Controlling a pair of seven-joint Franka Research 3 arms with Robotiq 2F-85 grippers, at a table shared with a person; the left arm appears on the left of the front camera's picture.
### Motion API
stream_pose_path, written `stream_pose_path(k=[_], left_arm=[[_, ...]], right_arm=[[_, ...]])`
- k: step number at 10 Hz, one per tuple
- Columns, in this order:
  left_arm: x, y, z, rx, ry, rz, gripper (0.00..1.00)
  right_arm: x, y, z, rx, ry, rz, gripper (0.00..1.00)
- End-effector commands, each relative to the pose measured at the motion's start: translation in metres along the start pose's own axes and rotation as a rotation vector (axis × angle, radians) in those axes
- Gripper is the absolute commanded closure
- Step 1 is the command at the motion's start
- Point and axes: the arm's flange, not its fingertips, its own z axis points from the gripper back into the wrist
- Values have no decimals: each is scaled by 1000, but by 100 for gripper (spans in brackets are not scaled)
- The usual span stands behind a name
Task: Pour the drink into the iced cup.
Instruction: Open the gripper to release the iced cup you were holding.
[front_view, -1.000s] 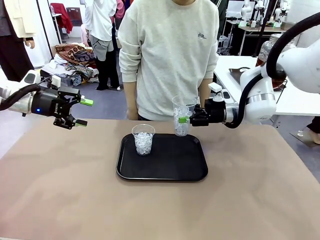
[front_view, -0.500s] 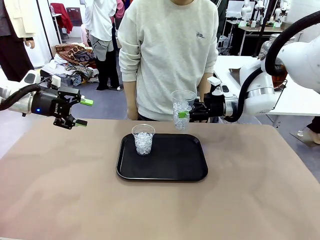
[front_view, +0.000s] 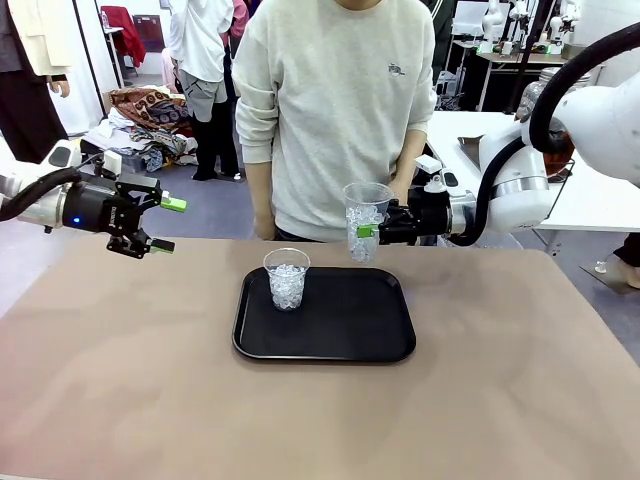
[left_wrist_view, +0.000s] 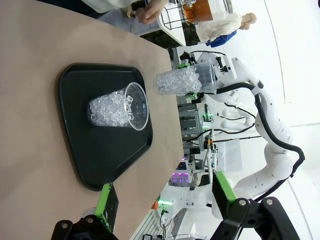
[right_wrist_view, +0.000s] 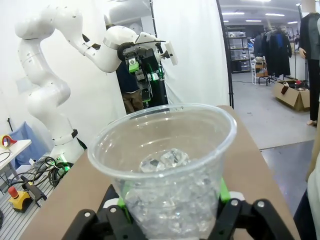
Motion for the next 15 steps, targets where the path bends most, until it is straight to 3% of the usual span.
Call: stream_pose_path(k=[1,15], left_arm=[[0,0,0,-1,-2,-2,0],[0,0,0,-1,-2,-2,0]], right_arm=[[4,1,0,0,-1,6,23],[4,1,0,0,-1,6,23]])
